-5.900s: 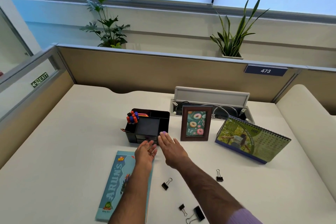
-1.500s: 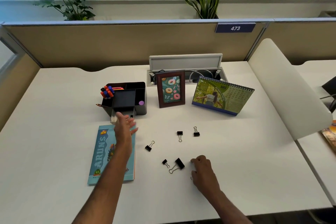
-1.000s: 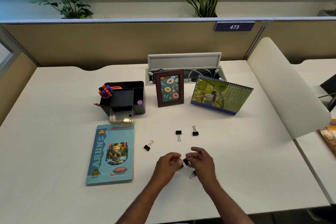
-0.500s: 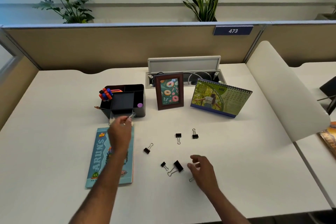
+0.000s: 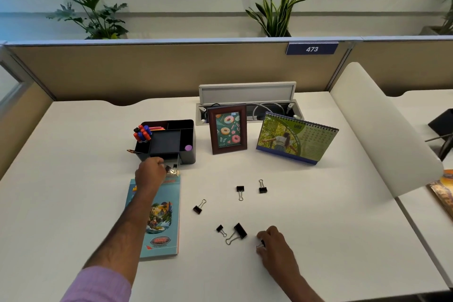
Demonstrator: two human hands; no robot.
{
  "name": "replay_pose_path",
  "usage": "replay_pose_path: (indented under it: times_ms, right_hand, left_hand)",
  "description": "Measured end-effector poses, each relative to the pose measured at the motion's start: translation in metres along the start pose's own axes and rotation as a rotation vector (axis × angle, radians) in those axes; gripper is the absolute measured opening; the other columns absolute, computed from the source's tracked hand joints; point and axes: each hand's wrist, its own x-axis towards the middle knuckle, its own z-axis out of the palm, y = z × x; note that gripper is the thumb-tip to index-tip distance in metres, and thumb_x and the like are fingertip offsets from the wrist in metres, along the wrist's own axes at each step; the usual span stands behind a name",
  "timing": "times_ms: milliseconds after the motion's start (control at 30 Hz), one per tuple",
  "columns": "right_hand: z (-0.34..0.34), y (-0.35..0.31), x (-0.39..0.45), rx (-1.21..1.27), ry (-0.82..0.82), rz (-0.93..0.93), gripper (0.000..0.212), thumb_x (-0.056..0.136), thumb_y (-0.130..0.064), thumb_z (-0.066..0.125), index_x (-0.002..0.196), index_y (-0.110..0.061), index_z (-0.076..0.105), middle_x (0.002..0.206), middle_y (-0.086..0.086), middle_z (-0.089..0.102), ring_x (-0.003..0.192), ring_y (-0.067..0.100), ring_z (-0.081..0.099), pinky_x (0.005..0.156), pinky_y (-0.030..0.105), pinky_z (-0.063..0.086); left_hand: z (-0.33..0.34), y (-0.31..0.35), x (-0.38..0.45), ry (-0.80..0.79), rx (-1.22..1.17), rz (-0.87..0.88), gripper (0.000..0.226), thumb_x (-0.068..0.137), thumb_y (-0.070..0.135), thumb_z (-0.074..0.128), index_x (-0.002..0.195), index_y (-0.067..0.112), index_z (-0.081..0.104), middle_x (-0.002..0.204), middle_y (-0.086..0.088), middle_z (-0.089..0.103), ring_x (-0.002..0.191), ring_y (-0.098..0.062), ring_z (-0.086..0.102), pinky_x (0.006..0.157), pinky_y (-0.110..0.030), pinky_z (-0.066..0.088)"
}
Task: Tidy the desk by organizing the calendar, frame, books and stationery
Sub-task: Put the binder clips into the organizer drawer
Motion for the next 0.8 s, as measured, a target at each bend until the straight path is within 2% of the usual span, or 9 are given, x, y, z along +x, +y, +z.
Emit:
replay_pose_path:
  times_ms: [100,233,300,433,533,667,800]
  right_hand:
    - [0.003,0.002,0.002,-0.011,0.009,-0.026,0.014,0.091,-0.023,0.054,0.105,-0.022,0.056,0.105,-0.005,0.045,0.099,0.018,0.051,0.07,0.034,0.049]
    - [0.002,0.0,0.003,0.03,0.039,-0.036,0.006,0.089,-0.024,0.057,0.095,-0.022,0.057,0.095,-0.009,0.043,0.086,0.015,0.053,0.064,0.03,0.045]
    - [0.0,-0.004,0.004,0.13,0.086,-0.058,0.006,0.088,-0.027,0.062,0.093,-0.023,0.06,0.091,-0.009,0.044,0.079,0.012,0.053,0.063,0.025,0.042]
    - [-0.012,-0.024,0.009,0.317,0.2,-0.147,0.013,0.085,-0.029,0.071,0.096,-0.026,0.064,0.088,-0.012,0.052,0.072,-0.004,0.054,0.062,0.007,0.039]
    - [-0.027,-0.044,0.011,0.37,0.286,-0.231,0.013,0.087,-0.032,0.07,0.097,-0.027,0.063,0.09,-0.015,0.053,0.073,-0.002,0.056,0.063,0.012,0.045]
    - [-0.037,-0.057,0.014,0.386,0.318,-0.269,0.014,0.088,-0.034,0.067,0.101,-0.03,0.062,0.093,-0.017,0.052,0.077,0.0,0.058,0.061,0.02,0.05]
    - [-0.036,-0.06,0.016,0.375,0.289,-0.273,0.03,0.086,-0.046,0.066,0.113,-0.033,0.059,0.097,-0.018,0.052,0.08,0.0,0.057,0.063,0.021,0.051]
  left_hand:
    - [-0.002,0.0,-0.01,0.064,-0.096,-0.01,0.027,0.098,0.012,0.056,0.121,0.01,0.068,0.117,-0.018,0.069,0.104,-0.037,0.064,0.084,-0.042,0.052]
    - [0.006,0.013,-0.049,0.163,-0.285,0.043,0.019,0.096,0.012,0.056,0.111,0.012,0.068,0.107,-0.011,0.068,0.095,-0.027,0.063,0.077,-0.038,0.055]
    - [0.017,0.023,-0.079,0.071,-0.337,0.097,0.014,0.095,0.015,0.059,0.106,0.013,0.068,0.1,-0.005,0.067,0.089,-0.021,0.063,0.076,-0.035,0.055]
    - [0.04,0.042,-0.145,-0.344,-0.451,0.127,0.007,0.093,0.02,0.066,0.09,0.023,0.071,0.082,0.007,0.072,0.071,-0.003,0.065,0.068,-0.018,0.051]
    - [0.056,0.052,-0.176,-0.595,-0.561,0.078,0.012,0.093,0.026,0.067,0.087,0.018,0.073,0.079,-0.003,0.076,0.062,-0.008,0.068,0.059,-0.024,0.052]
    - [0.059,0.057,-0.187,-0.665,-0.636,0.059,0.015,0.094,0.024,0.066,0.09,0.011,0.073,0.08,-0.003,0.077,0.066,-0.018,0.07,0.056,-0.026,0.051]
    - [0.048,0.058,-0.174,-0.606,-0.658,0.032,0.013,0.093,0.019,0.066,0.087,0.009,0.072,0.073,-0.007,0.074,0.058,-0.019,0.065,0.048,-0.025,0.045]
